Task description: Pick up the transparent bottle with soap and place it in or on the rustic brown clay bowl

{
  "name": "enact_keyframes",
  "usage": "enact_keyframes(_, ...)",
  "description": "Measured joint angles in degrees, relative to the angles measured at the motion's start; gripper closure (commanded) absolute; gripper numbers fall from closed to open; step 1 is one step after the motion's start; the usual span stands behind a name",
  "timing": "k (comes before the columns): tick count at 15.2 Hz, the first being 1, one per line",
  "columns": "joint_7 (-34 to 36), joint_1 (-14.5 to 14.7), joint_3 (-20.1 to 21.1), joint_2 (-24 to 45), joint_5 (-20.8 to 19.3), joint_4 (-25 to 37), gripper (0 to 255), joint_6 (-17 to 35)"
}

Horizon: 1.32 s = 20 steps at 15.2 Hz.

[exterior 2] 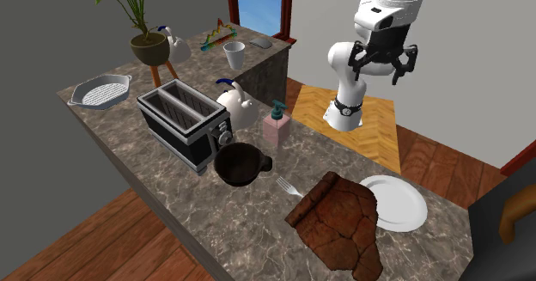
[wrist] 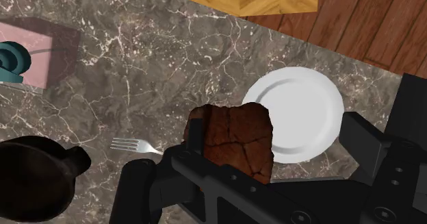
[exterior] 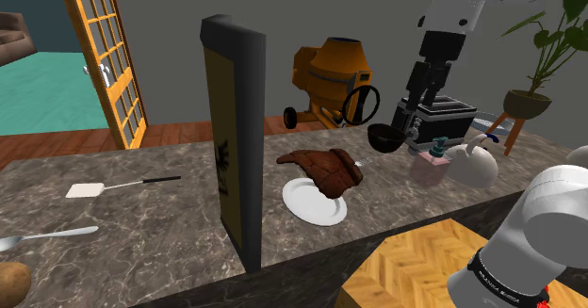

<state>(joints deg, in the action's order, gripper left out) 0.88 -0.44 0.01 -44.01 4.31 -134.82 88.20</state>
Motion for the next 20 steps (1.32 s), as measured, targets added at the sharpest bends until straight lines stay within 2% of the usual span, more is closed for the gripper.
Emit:
enact_keyframes(2, -0.4, -0.2, -0.4, 0.0, -0.3, -0.4, 0, 0.3)
enact_keyframes(12, -9.6, -5.8, -11.1, 3.2, -7.7, -5.9, 0, 7.2)
enact_keyframes(20, -17.3, -10.0, -20.3, 11.1, -12.8, -6.3, 0, 14.5)
